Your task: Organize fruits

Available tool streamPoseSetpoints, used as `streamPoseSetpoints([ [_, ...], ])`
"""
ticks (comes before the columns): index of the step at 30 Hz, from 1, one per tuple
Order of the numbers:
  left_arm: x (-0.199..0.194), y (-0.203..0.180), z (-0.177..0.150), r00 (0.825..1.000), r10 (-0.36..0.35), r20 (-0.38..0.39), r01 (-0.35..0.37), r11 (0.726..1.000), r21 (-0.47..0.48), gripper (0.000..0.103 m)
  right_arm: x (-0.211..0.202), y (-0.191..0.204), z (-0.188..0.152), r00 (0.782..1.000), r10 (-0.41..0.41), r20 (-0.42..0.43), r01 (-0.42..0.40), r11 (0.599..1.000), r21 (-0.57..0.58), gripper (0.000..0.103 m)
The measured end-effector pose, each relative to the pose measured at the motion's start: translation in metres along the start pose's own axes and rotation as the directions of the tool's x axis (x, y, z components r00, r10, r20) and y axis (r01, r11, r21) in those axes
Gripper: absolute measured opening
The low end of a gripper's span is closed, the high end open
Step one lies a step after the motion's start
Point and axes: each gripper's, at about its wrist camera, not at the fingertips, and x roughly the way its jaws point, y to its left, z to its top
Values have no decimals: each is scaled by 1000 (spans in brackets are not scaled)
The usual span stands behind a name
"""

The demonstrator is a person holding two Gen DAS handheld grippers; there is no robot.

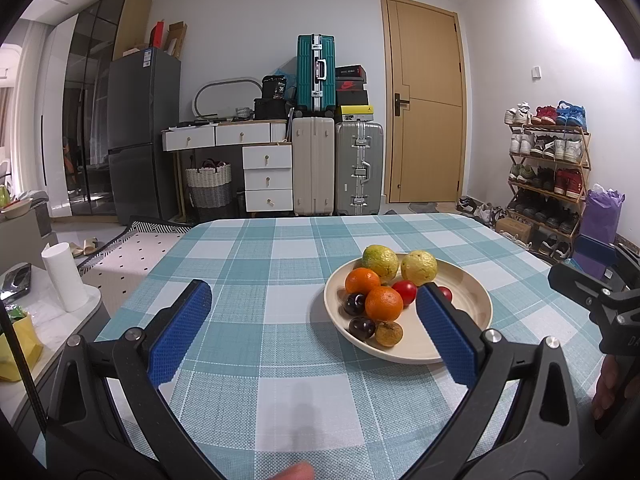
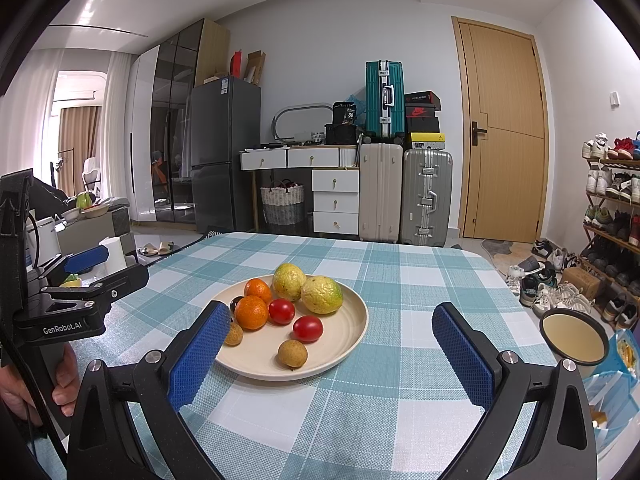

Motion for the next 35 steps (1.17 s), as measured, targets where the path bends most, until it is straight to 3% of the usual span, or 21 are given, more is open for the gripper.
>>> streamPoseSetpoints([
  [35,1,2,-1,1000,10,-2,-10,1000,-4,102,0,0,0,1000,0,0,0,1000,0,103],
])
